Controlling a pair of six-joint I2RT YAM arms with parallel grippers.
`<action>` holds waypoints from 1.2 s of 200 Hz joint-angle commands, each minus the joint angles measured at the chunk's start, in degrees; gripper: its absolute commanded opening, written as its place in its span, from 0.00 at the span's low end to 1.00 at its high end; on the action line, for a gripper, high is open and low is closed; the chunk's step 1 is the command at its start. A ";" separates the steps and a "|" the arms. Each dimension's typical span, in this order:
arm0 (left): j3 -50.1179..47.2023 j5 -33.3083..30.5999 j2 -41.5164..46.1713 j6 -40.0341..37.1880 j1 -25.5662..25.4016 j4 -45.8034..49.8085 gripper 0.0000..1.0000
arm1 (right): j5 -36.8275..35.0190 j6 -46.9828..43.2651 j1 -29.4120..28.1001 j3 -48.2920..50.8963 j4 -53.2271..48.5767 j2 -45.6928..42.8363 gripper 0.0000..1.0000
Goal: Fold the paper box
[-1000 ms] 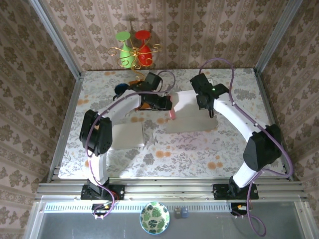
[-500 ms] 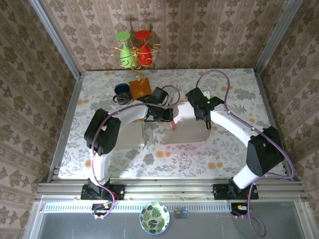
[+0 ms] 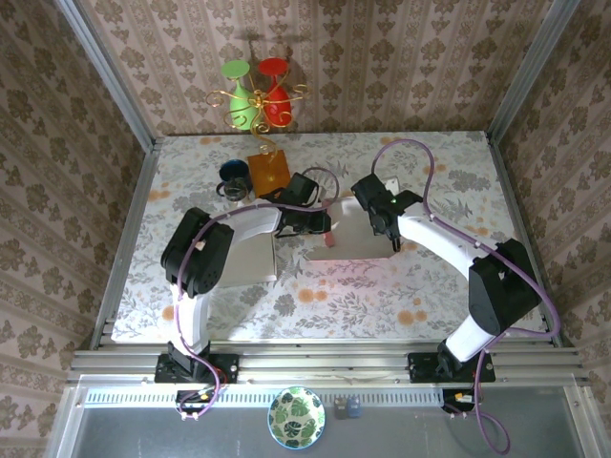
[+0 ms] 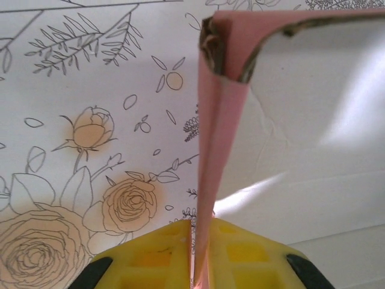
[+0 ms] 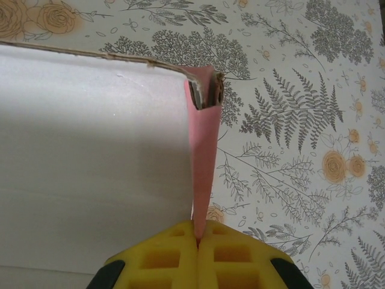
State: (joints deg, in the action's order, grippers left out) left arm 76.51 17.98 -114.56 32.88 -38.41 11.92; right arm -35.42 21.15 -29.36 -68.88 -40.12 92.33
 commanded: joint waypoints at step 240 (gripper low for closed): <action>1.25 -32.57 1.27 7.94 -7.43 18.70 0.00 | -6.26 3.53 -4.96 5.02 4.48 -3.04 0.00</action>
State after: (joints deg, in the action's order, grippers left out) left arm 78.41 -7.33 -113.27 38.35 -45.80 21.69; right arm -37.74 23.20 -34.13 -64.20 -35.18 90.04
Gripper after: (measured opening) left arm 0.059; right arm 0.066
